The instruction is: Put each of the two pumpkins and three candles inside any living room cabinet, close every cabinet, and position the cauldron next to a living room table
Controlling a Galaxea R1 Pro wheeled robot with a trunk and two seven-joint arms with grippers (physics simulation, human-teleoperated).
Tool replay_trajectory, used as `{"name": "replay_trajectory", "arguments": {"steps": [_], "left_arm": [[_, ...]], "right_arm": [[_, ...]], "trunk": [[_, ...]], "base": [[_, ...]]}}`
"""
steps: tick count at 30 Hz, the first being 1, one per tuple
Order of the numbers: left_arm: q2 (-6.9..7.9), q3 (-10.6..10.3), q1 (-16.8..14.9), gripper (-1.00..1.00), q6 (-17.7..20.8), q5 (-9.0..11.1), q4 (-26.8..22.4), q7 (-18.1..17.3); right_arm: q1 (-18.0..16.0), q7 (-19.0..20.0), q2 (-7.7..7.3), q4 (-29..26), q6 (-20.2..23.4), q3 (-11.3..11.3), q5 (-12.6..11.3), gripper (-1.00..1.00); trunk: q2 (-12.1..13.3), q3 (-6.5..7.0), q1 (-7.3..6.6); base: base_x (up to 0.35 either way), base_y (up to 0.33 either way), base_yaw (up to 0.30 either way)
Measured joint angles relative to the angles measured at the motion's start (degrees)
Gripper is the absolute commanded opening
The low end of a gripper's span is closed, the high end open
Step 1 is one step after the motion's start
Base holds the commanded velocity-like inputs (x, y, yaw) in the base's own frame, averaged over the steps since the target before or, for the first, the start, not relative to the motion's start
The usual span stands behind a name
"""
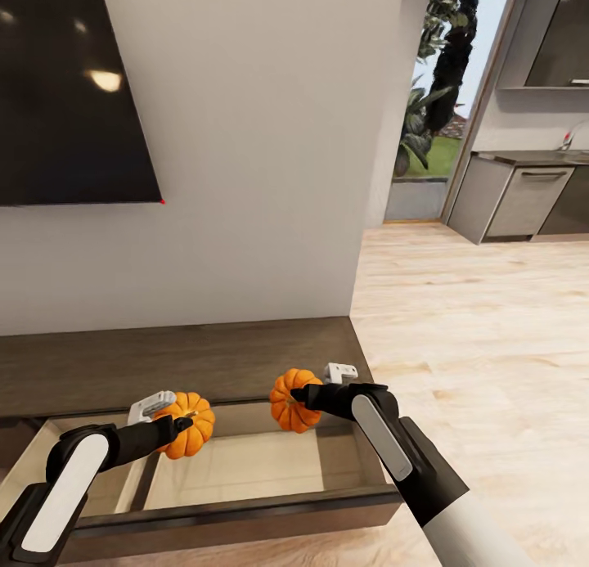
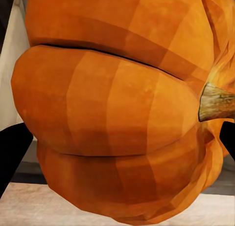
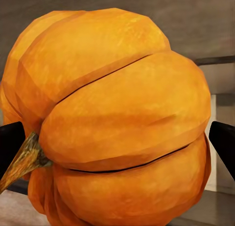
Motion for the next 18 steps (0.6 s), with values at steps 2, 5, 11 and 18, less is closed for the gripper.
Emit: {"name": "replay_trajectory", "arguments": {"steps": [2,5,11,18], "left_arm": [[-0.06,-0.09,0.00,-1.00,0.01,0.03,0.17,-0.04],[-0.11,-0.65,0.01,-1.00,0.03,0.06,0.39,-0.08],[-0.15,-3.01,0.01,-1.00,-0.15,0.02,0.57,-0.01],[-0.21,-5.04,0.00,-1.00,-0.66,-0.08,0.64,0.11]], "right_arm": [[-0.01,0.01,0.03,0.00,0.01,-0.01,-0.01,-1.00],[-0.01,0.00,-0.03,-0.01,0.02,-0.01,0.00,-1.00],[0.01,0.04,0.06,-0.01,-0.09,0.06,-0.10,-1.00],[-0.01,0.00,0.14,0.23,-0.14,0.08,-0.03,-1.00]], "trunk": [[-0.80,-0.36,0.44],[-2.01,-0.90,1.10],[-4.41,-1.98,2.42],[-7.22,-3.23,3.95]], "base": [[0.000,0.000,0.000],[0.000,0.000,0.000],[0.000,0.000,0.000],[0.000,0.000,0.000]]}}
